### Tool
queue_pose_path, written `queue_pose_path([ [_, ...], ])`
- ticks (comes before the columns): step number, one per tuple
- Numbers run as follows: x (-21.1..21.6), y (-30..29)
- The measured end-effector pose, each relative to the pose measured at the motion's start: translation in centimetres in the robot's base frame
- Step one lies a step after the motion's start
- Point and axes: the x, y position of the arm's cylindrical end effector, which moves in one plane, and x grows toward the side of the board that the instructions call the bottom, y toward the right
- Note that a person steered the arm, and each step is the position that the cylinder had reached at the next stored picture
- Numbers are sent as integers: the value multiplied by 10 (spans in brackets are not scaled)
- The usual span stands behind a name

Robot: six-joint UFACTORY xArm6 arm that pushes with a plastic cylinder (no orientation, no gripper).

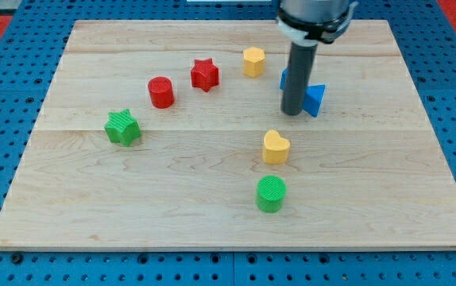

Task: Move the green blocks towards the bottom left corner of the board

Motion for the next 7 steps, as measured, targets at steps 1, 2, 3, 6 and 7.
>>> queue_pose_path([
  [1,55,-5],
  [2,76,-15],
  [3,99,53],
  [6,157,-78],
  [7,114,-89],
])
